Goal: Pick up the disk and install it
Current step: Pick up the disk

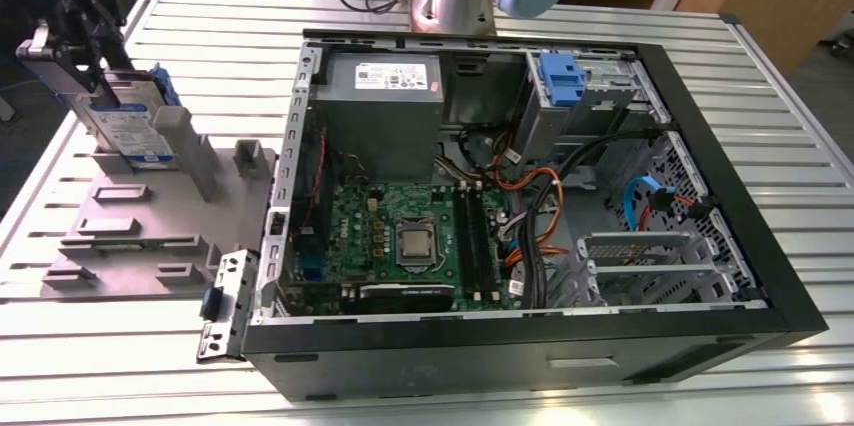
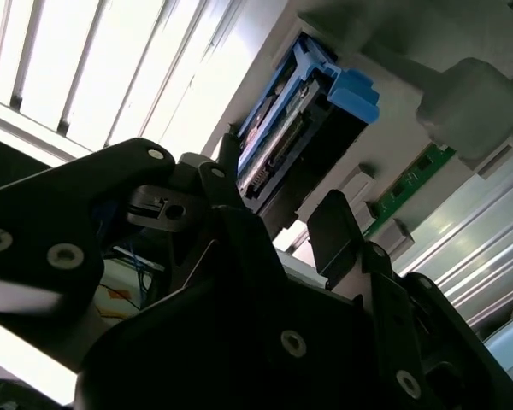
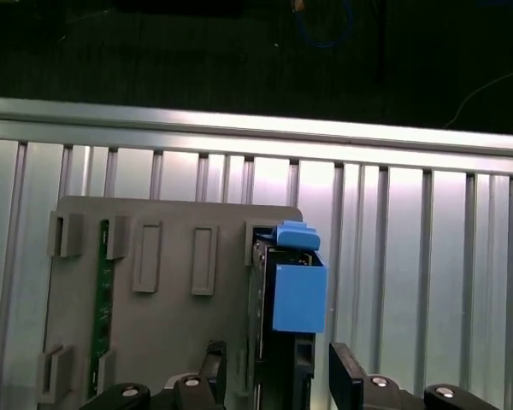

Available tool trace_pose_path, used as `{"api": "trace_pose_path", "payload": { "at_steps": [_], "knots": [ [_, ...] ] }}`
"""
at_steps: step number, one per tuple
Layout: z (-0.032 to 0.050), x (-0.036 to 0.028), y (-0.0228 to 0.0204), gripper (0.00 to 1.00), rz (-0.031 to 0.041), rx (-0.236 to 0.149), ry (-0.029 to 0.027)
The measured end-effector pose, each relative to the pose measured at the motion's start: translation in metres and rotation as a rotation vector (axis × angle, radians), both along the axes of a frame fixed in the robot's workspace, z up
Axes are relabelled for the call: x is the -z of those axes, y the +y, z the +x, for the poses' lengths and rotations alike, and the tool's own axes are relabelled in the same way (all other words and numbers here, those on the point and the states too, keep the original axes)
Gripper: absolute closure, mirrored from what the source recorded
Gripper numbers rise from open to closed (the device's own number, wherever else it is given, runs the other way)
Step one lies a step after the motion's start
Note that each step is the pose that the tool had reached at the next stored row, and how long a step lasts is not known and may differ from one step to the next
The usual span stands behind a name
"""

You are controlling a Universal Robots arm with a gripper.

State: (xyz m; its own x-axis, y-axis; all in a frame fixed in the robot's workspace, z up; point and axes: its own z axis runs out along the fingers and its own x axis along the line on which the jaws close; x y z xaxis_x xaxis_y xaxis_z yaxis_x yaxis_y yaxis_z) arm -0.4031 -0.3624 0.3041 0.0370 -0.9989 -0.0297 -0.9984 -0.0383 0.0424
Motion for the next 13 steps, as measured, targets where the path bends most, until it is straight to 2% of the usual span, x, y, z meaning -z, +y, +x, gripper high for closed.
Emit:
{"api": "trace_pose_path", "payload": {
  "at_steps": [2,13],
  "knots": [
    [0.0000,0.0001,0.0000,0.41,0.0000,0.009,0.0000],
    [-0.0015,0.0026,0.0000,0.41,0.0002,0.009,-0.0027]
  ]
}}
